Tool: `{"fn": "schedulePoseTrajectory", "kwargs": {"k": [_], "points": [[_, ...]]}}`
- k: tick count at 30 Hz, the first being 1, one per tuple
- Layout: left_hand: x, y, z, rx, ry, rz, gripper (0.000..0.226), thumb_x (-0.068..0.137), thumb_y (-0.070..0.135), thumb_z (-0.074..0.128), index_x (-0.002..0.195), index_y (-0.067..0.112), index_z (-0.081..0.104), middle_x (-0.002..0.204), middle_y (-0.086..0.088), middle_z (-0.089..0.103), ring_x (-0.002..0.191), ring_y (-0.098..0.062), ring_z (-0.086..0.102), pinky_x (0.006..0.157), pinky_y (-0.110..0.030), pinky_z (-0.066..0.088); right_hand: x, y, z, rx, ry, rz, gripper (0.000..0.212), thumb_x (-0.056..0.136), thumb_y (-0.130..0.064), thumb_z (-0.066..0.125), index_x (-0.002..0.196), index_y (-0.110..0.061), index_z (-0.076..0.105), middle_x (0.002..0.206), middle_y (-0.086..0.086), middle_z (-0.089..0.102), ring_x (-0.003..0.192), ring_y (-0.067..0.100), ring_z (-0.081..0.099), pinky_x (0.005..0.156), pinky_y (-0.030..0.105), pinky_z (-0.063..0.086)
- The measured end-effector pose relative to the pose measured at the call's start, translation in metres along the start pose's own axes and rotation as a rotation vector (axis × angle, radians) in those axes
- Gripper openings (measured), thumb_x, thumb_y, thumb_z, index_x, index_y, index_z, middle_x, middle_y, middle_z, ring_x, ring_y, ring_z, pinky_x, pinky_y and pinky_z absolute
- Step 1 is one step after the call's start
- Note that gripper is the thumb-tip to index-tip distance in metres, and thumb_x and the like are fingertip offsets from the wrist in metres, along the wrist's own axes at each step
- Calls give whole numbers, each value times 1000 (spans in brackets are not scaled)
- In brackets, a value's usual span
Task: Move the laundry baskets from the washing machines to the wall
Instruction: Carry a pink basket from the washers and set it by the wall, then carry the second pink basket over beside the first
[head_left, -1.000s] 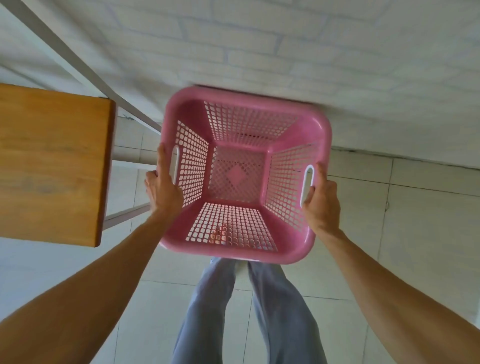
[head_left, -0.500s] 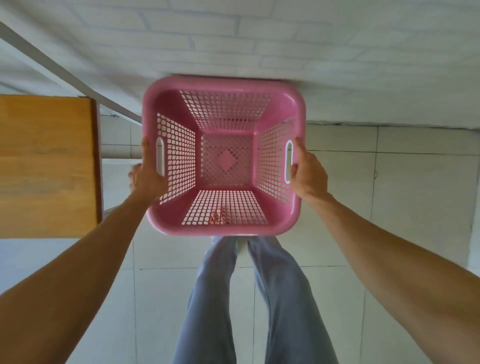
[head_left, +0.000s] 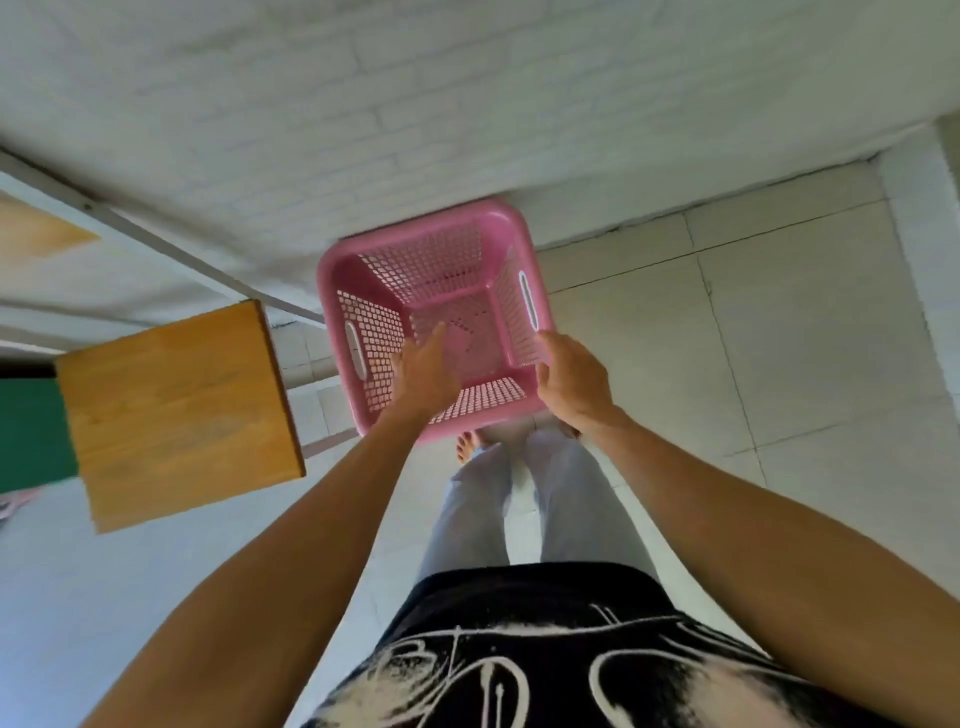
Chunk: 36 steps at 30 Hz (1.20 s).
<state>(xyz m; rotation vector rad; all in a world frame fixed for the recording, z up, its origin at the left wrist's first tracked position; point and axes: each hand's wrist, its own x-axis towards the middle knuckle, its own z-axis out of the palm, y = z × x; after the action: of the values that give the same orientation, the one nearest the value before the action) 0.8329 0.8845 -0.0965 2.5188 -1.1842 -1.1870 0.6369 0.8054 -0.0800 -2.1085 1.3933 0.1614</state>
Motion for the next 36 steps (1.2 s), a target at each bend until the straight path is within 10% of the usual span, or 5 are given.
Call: {"fn": "schedulePoseTrajectory", "kwargs": {"k": [8, 14, 19, 36], "points": [[-26, 70, 22, 136, -11, 273, 89, 69, 54, 45, 152, 27, 26, 135, -5, 57, 112, -33, 63, 84, -56, 57, -64, 56, -74, 79, 103, 142, 37, 98, -19, 55, 134, -14, 59, 114, 6, 70, 112, 26, 62, 84, 35, 50], [-84, 245, 45, 318, -126, 337, 65, 88, -3, 48, 151, 6, 33, 141, -20, 52, 126, -38, 54, 99, -42, 49, -125, 162, -131, 242, 220, 319, 44, 98, -23, 47, 140, -16, 55, 122, 10, 67, 126, 28, 51, 93, 41, 49], [-107, 369, 117, 413, -230, 550, 70, 89, 4, 47, 155, 13, 28, 155, -17, 38, 143, -36, 34, 117, -45, 31, -183, 265, -171, 295, 315, 519, 49, 98, -23, 46, 147, -18, 49, 134, 8, 62, 133, 26, 44, 102, 41, 45], [-187, 649, 321, 628, -431, 1046, 65, 92, 11, 52, 153, 19, 33, 148, -15, 47, 136, -36, 45, 110, -46, 42, -307, 492, -259, 416, 690, 964, 45, 100, -26, 51, 144, -23, 49, 138, 3, 60, 133, 23, 47, 102, 39, 46]]}}
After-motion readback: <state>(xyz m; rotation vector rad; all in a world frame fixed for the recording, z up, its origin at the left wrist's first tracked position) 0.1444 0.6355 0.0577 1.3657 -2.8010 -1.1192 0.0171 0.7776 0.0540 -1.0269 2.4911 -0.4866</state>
